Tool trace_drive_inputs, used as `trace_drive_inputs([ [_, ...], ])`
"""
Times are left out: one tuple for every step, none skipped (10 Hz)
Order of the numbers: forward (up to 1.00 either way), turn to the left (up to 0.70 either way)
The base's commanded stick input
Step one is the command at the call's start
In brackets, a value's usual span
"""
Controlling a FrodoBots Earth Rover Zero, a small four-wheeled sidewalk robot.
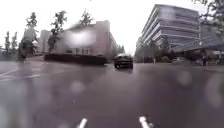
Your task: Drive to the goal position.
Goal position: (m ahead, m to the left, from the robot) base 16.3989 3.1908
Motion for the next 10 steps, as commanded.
trace_drive_inputs([
  [0.7,0.0],
  [0.7,0.0],
  [0.7,0.0],
  [0.7,0.0],
  [0.7,0.0],
  [0.7,0.0],
  [0.7,0.0],
  [0.7,0.0],
  [0.7,0.0],
  [0.7,0.0],
])
